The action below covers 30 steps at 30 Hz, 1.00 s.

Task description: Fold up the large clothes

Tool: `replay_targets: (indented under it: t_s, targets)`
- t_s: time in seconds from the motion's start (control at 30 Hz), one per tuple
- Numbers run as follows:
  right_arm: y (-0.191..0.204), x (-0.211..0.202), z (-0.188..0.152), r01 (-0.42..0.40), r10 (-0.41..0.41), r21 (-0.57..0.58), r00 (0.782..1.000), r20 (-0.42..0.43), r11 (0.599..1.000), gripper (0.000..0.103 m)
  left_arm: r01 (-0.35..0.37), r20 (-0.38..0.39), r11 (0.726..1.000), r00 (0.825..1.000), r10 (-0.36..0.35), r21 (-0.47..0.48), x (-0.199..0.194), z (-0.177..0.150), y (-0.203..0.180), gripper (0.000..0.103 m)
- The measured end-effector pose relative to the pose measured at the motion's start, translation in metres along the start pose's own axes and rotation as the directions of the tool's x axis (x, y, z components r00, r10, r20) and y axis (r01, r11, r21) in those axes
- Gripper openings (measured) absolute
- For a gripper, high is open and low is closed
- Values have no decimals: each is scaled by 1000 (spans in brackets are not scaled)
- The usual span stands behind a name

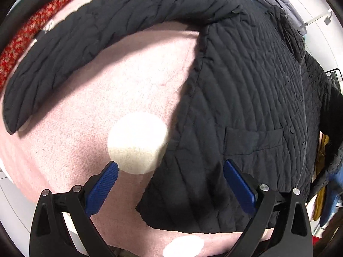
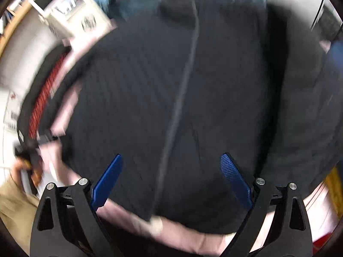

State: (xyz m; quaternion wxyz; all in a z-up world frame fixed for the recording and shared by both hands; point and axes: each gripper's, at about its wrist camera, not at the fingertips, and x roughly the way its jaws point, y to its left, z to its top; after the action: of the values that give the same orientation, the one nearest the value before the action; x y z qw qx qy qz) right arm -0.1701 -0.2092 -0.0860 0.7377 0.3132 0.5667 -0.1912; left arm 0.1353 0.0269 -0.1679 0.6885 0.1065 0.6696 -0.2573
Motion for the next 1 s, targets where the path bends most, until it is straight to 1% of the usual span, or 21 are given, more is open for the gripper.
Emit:
replay_targets:
  t_s: [0.07, 0.1, 0.13, 0.17, 0.23, 0.27, 0.3, 0.37, 0.4, 0.43, 0.47, 0.5, 0.53, 0.57, 0.6, 0.63, 0.73, 0.8, 0.87, 0.93, 1.0]
  targets:
    - [-24, 23, -20, 55, -50, 60, 996, -75, 997, 92, 13, -21, 1000, 1000, -13, 16, 5, 1, 0, 96]
    - [-34, 28, -30, 67, -57, 95, 994, -96, 993, 92, 23, -35, 999, 999, -22, 30, 8, 1, -2, 96]
    - [-50, 34, -40, 80, -62, 157, 991, -118, 984, 92, 35, -43, 999, 999, -33, 39, 10, 0, -4, 96]
    - [-62, 37, -46, 93, -69, 201, 990, -125, 975, 92, 57, -60, 997, 997, -54, 49, 14, 0, -6, 96]
    - [-88, 40, -62, 111, -84, 292, 991, -103, 950, 92, 82, -92, 995, 993, -76, 56, 26, -2, -9, 96]
    - [-98, 41, -68, 114, -87, 328, 992, -97, 938, 92, 69, -108, 996, 992, -63, 52, 31, -3, -11, 96]
    - [-105, 43, -73, 116, -88, 356, 992, -95, 927, 92, 50, -104, 997, 994, -44, 62, 32, -4, -14, 96]
    - [-109, 43, -78, 99, -76, 382, 994, -75, 919, 91, 70, -97, 991, 994, -59, 114, 30, -6, -24, 87]
    - [-108, 43, -80, 103, -81, 380, 994, -73, 919, 91, 60, -96, 988, 994, -46, 145, 29, -6, -30, 76]
    - [-106, 44, -82, 110, -88, 370, 993, -76, 922, 81, 56, -96, 985, 995, -41, 164, 29, -6, -33, 62]
    - [-102, 45, -84, 104, -79, 363, 994, -81, 926, 60, 64, -100, 980, 994, -45, 188, 28, -7, -37, 55]
    - [-99, 46, -85, 82, -55, 363, 995, -83, 928, 51, 78, -106, 975, 993, -57, 206, 26, -8, -40, 38]
    - [-96, 45, -85, 49, -22, 370, 997, -77, 928, 32, 82, -107, 972, 992, -60, 219, 22, -8, -42, 25]
    - [-92, 41, -85, 2, 22, 381, 998, -59, 925, 18, 88, -107, 970, 992, -64, 228, 18, -9, -44, 19]
    - [-90, 37, -85, -34, 55, 388, 998, -43, 921, 13, 97, -103, 966, 992, -74, 241, 11, -9, -46, 13]
    - [-88, 27, -85, -76, 91, 399, 996, -18, 914, 10, 107, -94, 962, 992, -86, 250, 3, -9, -47, 11]
    - [-85, -12, -88, -194, 187, 396, 981, 58, 897, 7, 147, -56, 946, 989, -137, 289, -39, -12, -49, 8]
    - [-84, -37, -91, -218, 209, 385, 976, 66, 897, 6, 149, -44, 937, 989, -142, 316, -61, -11, -49, 8]
    - [-83, -50, -95, -234, 233, 374, 971, 50, 897, 6, 147, -44, 932, 989, -141, 330, -75, -14, -44, 8]
    - [-73, -54, -109, -221, 238, 344, 971, -8, 913, 6, 140, -58, 931, 990, -128, 338, -80, -19, -35, 8]
    - [-65, -48, -115, -194, 226, 312, 972, -68, 930, 6, 109, -83, 931, 993, -85, 348, -73, -28, -24, 8]
